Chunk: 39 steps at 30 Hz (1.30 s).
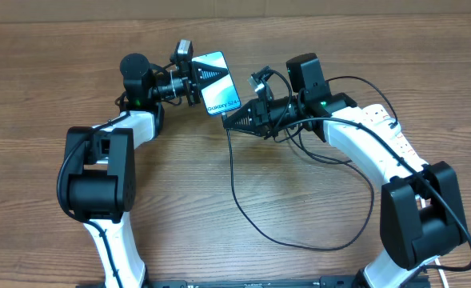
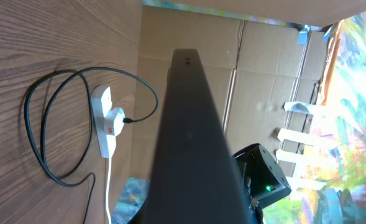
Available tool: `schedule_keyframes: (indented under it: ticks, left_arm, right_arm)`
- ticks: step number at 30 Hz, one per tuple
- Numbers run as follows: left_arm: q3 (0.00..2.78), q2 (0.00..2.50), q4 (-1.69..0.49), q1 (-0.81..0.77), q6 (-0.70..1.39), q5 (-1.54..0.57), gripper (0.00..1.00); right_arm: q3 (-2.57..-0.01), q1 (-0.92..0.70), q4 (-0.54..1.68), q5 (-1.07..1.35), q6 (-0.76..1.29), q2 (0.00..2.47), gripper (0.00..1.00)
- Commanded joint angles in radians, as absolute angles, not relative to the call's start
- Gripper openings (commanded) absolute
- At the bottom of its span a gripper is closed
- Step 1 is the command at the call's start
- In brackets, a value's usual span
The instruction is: Plug charger to phone and switch on socket
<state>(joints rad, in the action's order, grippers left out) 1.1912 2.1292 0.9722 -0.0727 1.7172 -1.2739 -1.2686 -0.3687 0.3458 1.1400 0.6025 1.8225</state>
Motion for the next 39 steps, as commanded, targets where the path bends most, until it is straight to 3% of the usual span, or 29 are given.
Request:
schedule_keyframes:
  ticks: [1, 39]
  left_arm:
    - [1.209, 2.126, 0.985, -0.077, 1.692, -1.271, 0.04]
    - [1.209, 2.126, 0.985, -0.081, 1.691, -1.279, 0.04]
  right_arm:
    - [-1.268, -0.367, 0.349, 1.135, 0.606, 1.826, 0.04]
    - [-1.268, -0.342, 0.345, 1.138, 0.606, 1.826, 0.04]
